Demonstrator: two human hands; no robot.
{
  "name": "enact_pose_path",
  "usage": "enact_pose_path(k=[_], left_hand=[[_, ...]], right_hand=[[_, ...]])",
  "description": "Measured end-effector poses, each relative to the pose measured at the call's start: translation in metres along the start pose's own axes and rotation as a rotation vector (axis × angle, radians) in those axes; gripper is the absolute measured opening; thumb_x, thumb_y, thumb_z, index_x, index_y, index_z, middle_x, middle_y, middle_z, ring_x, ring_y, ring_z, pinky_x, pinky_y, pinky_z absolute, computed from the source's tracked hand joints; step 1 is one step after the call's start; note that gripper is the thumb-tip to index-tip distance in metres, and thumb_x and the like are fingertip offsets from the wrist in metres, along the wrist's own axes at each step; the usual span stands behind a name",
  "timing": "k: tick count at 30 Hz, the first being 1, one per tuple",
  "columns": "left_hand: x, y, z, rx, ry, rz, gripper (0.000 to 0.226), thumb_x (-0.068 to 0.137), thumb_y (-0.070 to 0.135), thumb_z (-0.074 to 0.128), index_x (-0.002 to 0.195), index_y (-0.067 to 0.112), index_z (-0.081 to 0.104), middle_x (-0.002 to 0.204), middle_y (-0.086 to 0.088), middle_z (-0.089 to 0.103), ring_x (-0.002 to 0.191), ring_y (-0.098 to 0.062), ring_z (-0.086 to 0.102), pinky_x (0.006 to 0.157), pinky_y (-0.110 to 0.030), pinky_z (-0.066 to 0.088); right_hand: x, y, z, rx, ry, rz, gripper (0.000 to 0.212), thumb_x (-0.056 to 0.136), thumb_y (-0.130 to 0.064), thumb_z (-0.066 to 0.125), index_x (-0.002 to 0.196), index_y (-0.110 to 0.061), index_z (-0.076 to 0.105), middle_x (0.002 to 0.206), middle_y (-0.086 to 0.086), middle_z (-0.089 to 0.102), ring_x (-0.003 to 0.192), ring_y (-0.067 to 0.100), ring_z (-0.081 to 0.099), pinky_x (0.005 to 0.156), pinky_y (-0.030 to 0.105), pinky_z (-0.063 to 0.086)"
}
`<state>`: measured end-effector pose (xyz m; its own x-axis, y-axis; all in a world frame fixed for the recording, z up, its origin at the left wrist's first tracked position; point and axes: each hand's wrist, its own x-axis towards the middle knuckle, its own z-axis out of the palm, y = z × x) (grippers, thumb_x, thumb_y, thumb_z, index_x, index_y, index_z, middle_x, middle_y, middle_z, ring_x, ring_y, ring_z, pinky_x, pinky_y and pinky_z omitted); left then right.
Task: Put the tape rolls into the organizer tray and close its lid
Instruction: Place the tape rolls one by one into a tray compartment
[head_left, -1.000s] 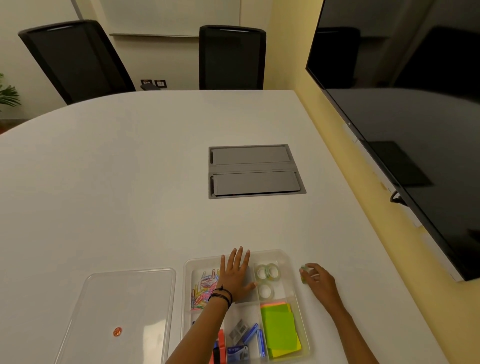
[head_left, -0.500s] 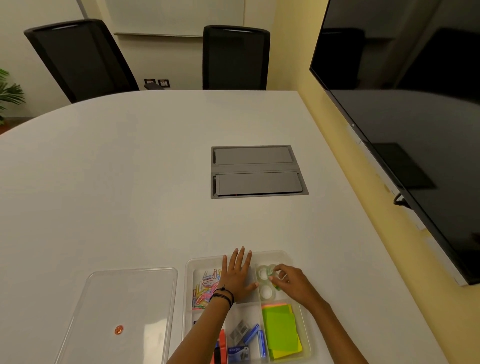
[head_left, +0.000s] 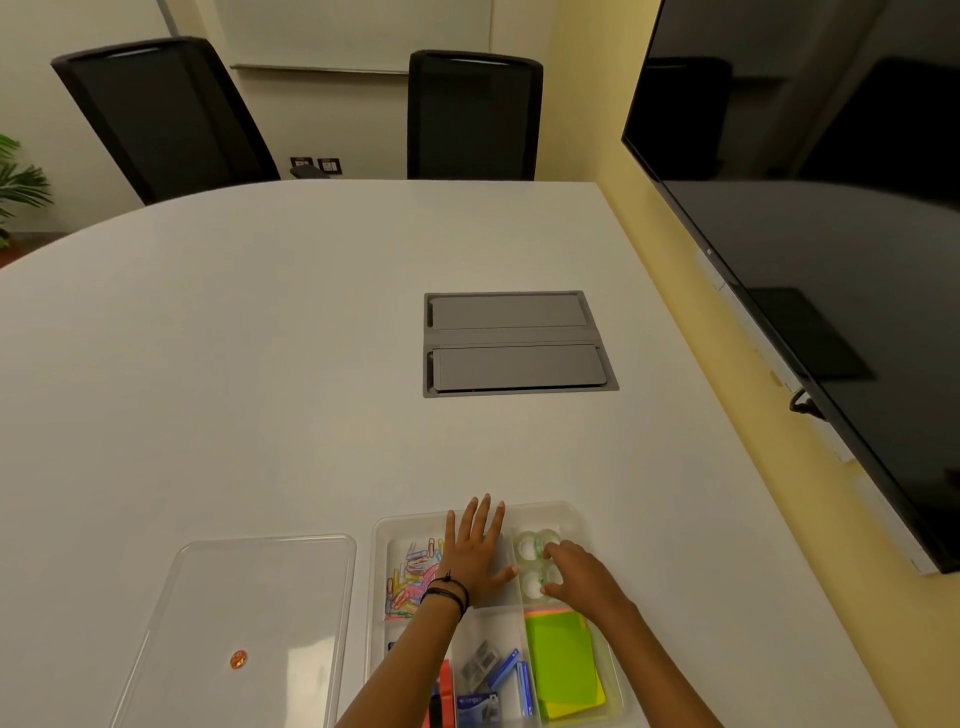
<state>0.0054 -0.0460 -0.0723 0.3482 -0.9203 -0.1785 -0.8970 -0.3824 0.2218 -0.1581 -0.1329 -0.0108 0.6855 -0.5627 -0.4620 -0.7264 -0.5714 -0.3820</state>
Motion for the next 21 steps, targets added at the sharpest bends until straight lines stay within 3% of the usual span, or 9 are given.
enact_pose_path(k=[6, 11, 17, 21], left_hand=[[-0.001, 0.001, -0.002, 0.005, 0.032, 0.012, 0.105, 0.066, 0.073, 0.027, 0.148, 0.013, -0.003, 0.154, -0.01, -0.017, 0.142, -0.026, -0.015, 0.111, -0.048, -0.01], [-0.002, 0.001, -0.002, 0.005, 0.035, 0.015, 0.105, 0.066, 0.072, 0.027, 0.148, 0.014, -0.002, 0.154, -0.01, -0.017, 0.142, -0.026, -0.015, 0.111, -0.048, -0.01], [-0.001, 0.001, -0.001, 0.001, 0.032, 0.011, 0.104, 0.067, 0.073, 0.027, 0.148, 0.014, -0.002, 0.155, -0.01, -0.016, 0.142, -0.026, -0.015, 0.111, -0.047, -0.01], [-0.001, 0.001, 0.0, -0.002, 0.039, 0.012, 0.104, 0.068, 0.073, 0.027, 0.147, 0.014, -0.003, 0.154, -0.01, -0.016, 0.142, -0.026, -0.015, 0.111, -0.047, -0.009]], right_hand=[[-0.001, 0.0, 0.003, -0.026, 0.008, -0.004, 0.049, 0.08, -0.017, 0.063, 0.124, -0.011, 0.042, 0.123, 0.014, 0.051, 0.11, 0.029, 0.052, 0.085, 0.033, 0.043], [0.004, -0.001, 0.003, -0.025, 0.022, 0.022, 0.039, 0.081, -0.013, 0.058, 0.118, -0.009, 0.046, 0.12, 0.016, 0.052, 0.108, 0.031, 0.053, 0.084, 0.035, 0.043], [0.011, -0.007, -0.001, 0.064, 0.13, 0.023, 0.03, 0.086, -0.007, 0.051, 0.116, -0.006, 0.049, 0.12, 0.014, 0.053, 0.109, 0.028, 0.053, 0.085, 0.031, 0.042], [0.015, -0.01, -0.002, 0.102, 0.109, 0.021, 0.033, 0.085, -0.007, 0.053, 0.118, -0.007, 0.048, 0.121, 0.016, 0.054, 0.11, 0.028, 0.052, 0.088, 0.031, 0.042]])
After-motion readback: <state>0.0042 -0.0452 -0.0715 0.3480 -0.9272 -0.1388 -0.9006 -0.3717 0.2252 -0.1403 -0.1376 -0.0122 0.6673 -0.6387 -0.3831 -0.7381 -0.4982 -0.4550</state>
